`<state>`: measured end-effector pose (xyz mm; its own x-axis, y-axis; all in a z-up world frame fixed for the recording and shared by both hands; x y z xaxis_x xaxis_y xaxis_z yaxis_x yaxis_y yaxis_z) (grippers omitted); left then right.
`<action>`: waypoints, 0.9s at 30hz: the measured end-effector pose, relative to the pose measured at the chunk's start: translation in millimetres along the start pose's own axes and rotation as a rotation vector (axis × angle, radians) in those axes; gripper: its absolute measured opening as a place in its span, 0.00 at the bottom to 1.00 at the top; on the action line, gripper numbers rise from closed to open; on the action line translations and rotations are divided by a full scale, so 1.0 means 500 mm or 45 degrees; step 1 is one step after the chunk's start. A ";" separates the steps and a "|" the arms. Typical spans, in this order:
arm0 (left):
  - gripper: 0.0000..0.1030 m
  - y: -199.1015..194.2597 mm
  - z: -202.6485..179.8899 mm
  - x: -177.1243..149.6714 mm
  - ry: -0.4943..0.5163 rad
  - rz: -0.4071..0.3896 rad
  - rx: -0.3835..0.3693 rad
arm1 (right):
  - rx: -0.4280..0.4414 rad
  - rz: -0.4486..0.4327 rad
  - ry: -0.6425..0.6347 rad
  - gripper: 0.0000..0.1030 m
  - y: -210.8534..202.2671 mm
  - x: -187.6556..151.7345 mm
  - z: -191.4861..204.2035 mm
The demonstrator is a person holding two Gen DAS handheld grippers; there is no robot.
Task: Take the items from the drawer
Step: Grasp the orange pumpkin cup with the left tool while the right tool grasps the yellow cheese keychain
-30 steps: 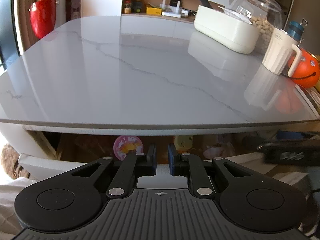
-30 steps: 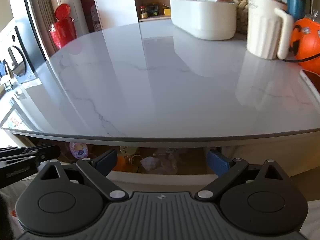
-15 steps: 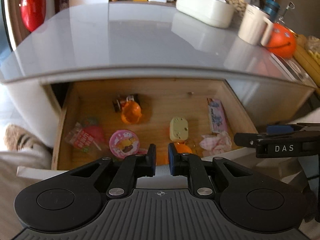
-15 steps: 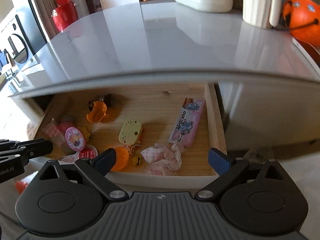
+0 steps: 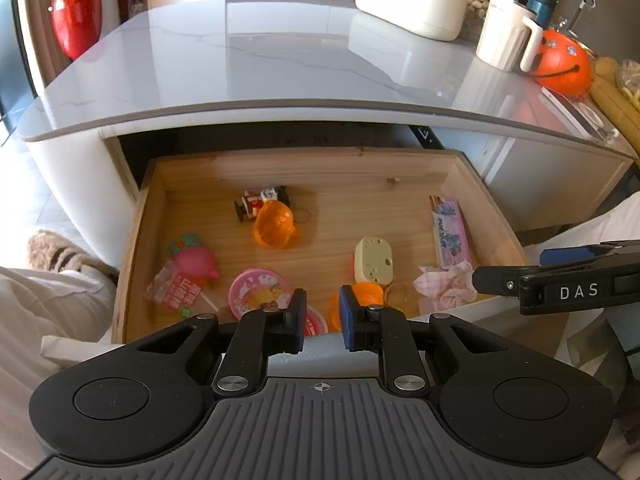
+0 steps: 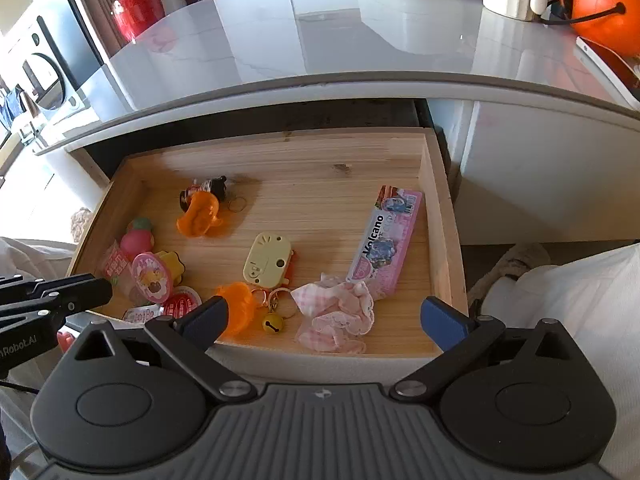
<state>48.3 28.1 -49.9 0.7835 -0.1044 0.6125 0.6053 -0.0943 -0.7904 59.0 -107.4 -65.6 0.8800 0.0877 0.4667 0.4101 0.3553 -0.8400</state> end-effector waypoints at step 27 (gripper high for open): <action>0.20 0.325 0.120 0.146 0.370 0.394 -0.060 | 0.232 0.212 -0.460 0.80 0.163 0.153 0.019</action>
<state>212.4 64.3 -134.2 0.8509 -0.4093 0.3293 0.3355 -0.0590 -0.9402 157.3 -63.1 -95.7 0.7769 0.4664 0.4230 0.1919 0.4645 -0.8646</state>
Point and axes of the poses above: each gripper's, at about its wrist camera, not at the fingertips, and y roughly the way its jaws point, z to its left, x to its top, the point moved 6 cm from there along y, roughly the way its jaws point, and after that the axes turned 9 degrees about y, right-handed, at the moved point
